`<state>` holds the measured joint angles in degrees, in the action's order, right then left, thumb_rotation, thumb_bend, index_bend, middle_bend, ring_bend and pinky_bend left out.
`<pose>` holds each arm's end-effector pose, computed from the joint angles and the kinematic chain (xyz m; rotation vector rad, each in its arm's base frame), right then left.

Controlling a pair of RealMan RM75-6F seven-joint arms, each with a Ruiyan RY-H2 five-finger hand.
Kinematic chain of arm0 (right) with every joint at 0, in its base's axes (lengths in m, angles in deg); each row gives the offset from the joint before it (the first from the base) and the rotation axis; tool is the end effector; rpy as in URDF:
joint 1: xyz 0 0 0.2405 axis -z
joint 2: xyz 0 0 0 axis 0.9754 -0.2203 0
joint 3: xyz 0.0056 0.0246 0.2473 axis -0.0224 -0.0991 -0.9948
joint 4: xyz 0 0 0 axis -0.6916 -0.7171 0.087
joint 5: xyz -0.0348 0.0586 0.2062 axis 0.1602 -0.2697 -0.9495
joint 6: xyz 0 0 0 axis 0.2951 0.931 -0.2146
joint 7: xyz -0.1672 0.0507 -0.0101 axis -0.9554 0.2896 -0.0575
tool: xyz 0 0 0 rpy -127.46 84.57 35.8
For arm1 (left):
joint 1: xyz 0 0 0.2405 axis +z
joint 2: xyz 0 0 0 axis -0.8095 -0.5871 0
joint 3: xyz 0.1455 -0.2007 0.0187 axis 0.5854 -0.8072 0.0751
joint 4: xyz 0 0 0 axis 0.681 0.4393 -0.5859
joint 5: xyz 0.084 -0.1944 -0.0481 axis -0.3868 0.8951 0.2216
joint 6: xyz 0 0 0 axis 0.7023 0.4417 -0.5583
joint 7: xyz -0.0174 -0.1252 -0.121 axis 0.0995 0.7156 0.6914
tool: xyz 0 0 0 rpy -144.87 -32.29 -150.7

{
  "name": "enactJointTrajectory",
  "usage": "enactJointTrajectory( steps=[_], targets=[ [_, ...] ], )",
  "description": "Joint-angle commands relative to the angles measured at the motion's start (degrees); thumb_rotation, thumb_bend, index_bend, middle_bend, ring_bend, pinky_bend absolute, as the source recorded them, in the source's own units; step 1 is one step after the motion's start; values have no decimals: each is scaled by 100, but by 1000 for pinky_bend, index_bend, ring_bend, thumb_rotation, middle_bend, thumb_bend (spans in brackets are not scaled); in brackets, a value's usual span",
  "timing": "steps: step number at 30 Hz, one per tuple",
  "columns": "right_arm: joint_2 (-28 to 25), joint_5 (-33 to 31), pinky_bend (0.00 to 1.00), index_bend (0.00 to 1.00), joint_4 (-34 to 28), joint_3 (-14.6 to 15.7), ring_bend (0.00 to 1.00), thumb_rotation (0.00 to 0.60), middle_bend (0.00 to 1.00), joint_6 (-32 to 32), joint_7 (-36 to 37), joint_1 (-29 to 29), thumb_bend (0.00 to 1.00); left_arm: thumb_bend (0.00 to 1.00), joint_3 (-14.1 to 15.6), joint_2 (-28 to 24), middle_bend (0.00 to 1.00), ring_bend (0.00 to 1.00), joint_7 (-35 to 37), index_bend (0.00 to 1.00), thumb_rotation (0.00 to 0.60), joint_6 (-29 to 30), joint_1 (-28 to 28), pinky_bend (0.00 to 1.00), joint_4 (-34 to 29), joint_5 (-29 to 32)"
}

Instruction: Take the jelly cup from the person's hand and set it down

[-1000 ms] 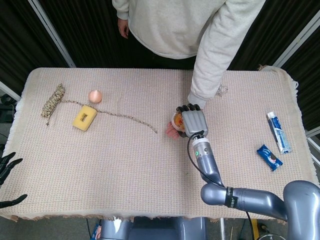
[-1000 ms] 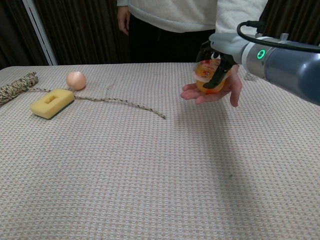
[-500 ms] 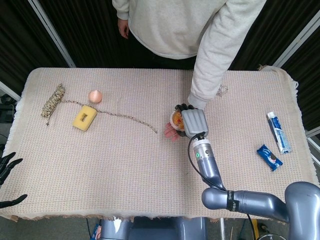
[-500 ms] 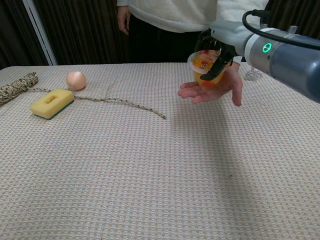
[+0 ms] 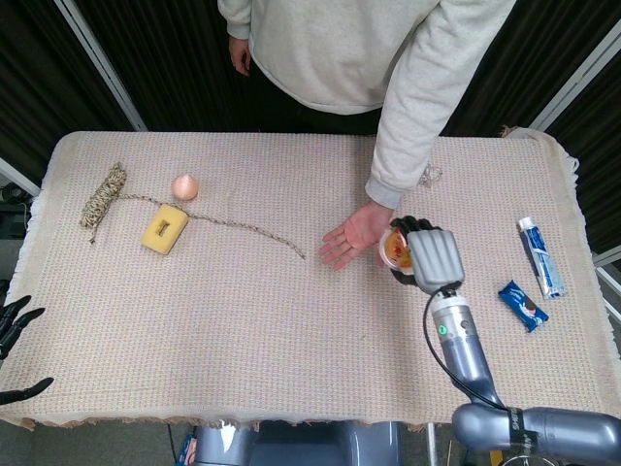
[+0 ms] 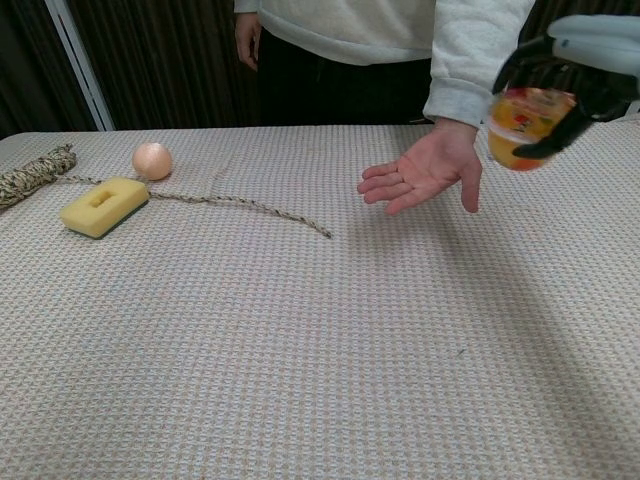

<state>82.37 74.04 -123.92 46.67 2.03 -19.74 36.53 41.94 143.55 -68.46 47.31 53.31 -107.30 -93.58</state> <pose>-0.1274 -0.3490 0.0655 1.5180 -0.9215 0.8893 -0.3346 0.1542 0.1685 -1.4884 -1.0763 -0.9310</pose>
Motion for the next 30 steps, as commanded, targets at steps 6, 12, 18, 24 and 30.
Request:
enactJointTrajectory(
  steps=[6, 12, 18, 24, 30],
  targets=[
    [-86, 348, 494, 503, 326, 803, 429, 600, 492, 181, 853, 783, 239, 152, -15, 14, 0, 0, -68, 125, 600, 11, 16, 0, -27, 33],
    [305, 407, 468, 486, 800, 927, 374, 600, 437, 388, 920, 866, 239, 153, -23, 19, 0, 0, -102, 127, 600, 0, 16, 0, -43, 52],
    [613, 401, 197, 251, 1068, 883, 75, 600, 175, 644, 896, 852, 177, 152, -22, 15, 0, 0, -78, 125, 600, -4, 16, 0, -41, 53],
    [616, 390, 2, 113, 1078, 857, 0, 600, 0, 724, 661, 837, 125, 152, -18, 9, 0, 0, -47, 125, 600, -10, 11, 0, -34, 43],
    [365, 531, 0, 106, 925, 861, 0, 600, 0, 549, 523, 924, 119, 152, -17, 5, 0, 0, -40, 126, 600, -17, 9, 0, -35, 43]
  ],
)
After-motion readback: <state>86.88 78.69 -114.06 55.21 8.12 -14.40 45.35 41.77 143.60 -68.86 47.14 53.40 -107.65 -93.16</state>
